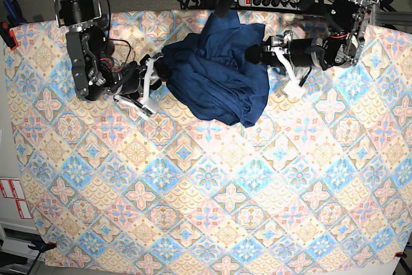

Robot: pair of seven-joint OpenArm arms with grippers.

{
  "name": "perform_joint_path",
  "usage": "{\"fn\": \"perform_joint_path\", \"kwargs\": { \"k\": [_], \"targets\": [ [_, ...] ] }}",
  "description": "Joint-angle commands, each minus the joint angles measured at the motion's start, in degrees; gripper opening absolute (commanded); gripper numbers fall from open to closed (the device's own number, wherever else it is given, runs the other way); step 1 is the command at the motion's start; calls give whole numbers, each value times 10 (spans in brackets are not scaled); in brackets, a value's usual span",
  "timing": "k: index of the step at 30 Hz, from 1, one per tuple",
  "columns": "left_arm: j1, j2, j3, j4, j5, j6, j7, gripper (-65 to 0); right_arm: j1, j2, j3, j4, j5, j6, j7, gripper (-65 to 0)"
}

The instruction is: Fold the T-shirt properly

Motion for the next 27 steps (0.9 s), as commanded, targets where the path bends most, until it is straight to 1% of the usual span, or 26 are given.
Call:
{"fn": "perform_joint_path", "kwargs": {
  "k": [1, 3, 5, 9, 13, 16, 19, 21, 23, 27],
  "targets": [
    [-5, -11, -5, 9, -1, -4, 2, -420, 8, 4, 0, 11, 12, 2, 7, -481],
    [-5, -18, -5, 9, 2, -4, 1, -421, 8, 3, -1, 13, 13, 2, 7, -546],
    [-5, -20, -5, 9, 1, -5, 1, -422, 8, -3, -1, 16, 13, 2, 4, -577],
    [-5, -31, -5, 9, 0, -5, -1, -422, 8, -6, -2, 19, 21, 2, 3, -586],
    [-5, -32, -13, 8, 3, -5, -2, -422, 7, -5, -2, 63, 69, 2, 4, -604],
    [5, -29, -35, 8, 22, -5, -2, -422, 7, -2, -2, 118, 114, 2, 3, -604],
    [8, -28, -44, 8, 38, -5, -2, -422, 6, -2, -4, 169, 142, 2, 3, -604],
    [9, -28, -43, 8, 51, -5, -2, -422, 6, -2, -22, 199, 160, 2, 2, -604],
    [9, -28, -42, 8, 67, -5, -2, -423, 7, -2, -56, 227, 173, 2, 2, -604],
    [9, -28, -43, 8, 78, -5, -2, -423, 10, -2, -117, 273, 174, 2, 3, -604]
  ]
}}
